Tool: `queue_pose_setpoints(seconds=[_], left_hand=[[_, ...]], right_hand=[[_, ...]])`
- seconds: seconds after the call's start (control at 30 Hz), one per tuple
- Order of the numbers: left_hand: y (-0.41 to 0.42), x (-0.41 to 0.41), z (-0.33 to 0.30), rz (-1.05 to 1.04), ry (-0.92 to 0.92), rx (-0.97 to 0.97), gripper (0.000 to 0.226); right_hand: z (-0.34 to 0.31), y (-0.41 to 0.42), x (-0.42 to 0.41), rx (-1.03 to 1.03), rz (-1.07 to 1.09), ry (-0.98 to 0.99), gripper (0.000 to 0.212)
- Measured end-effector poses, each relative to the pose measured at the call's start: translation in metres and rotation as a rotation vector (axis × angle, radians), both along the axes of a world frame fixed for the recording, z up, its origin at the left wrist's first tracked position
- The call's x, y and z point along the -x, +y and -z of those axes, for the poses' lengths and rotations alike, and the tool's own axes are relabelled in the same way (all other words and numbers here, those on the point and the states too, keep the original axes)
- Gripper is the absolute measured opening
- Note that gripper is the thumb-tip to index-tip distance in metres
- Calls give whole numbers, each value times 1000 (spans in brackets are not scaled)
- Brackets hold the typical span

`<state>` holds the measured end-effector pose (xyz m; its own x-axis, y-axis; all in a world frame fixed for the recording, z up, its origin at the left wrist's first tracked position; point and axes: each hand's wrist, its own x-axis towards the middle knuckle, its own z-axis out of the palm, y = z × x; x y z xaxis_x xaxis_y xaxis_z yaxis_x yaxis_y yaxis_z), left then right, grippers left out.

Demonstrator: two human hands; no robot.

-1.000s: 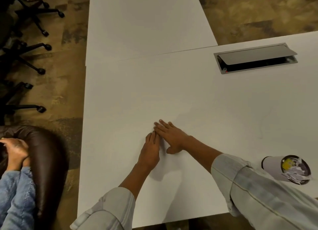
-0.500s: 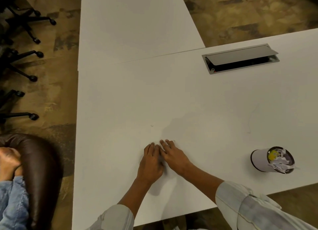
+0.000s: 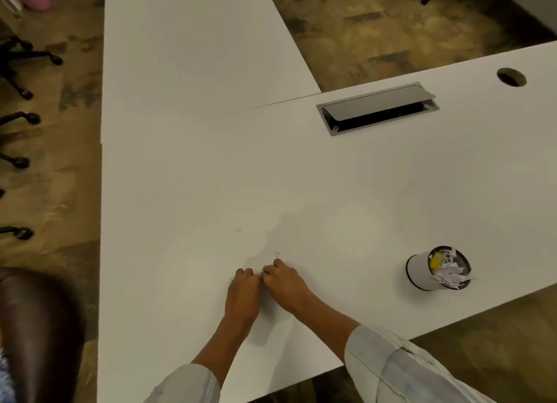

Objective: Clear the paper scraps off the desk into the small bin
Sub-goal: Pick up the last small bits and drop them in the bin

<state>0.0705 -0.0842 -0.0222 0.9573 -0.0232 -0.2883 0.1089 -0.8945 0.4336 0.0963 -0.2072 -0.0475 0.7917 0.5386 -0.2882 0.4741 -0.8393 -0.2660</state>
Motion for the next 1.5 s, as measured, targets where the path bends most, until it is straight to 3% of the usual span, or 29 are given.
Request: queue_pose_setpoints(seconds=[0.07, 0.17, 0.27, 0.4, 0.53, 0.73, 0.83, 1.0, 1.13, 1.27, 1.5], left_hand=[[1, -9, -8, -118, 1, 66, 21], [-1, -22, -18, -210, -31, 139, 18], [-15, -34, -30, -201, -55, 153, 17], [-59, -45, -43, -104, -79, 224, 18], [-129, -46, -54, 10, -27, 355, 14], [-242, -43, -76, 220, 39, 536, 10], [-287, -44, -89, 325, 27, 578, 12], [-328, -48, -93, 369, 86, 551, 20], [-331, -52, -91, 460, 131, 564, 30], [-324, -59, -91, 536, 189, 532, 57], [-296, -70, -90, 517, 179, 604, 53]], right_hand=[[-1, -3, -4, -90, 138, 44, 23], [-10, -14, -7, -402, 610, 101, 27], [-30, -41, -13, -635, 946, 207, 14], [-59, -105, -12, -843, 1183, 312, 12], [-96, -184, 1, -968, 1330, 233, 15], [-132, -295, 28, -663, 1427, -54, 12], [-135, -321, 34, -490, 1377, -33, 16], [-128, -334, 32, -369, 1277, 69, 20], [-129, -343, 34, -410, 1276, 179, 36], [-135, -350, 35, -474, 1355, 212, 45], [-143, -348, 33, -352, 1294, 160, 43]])
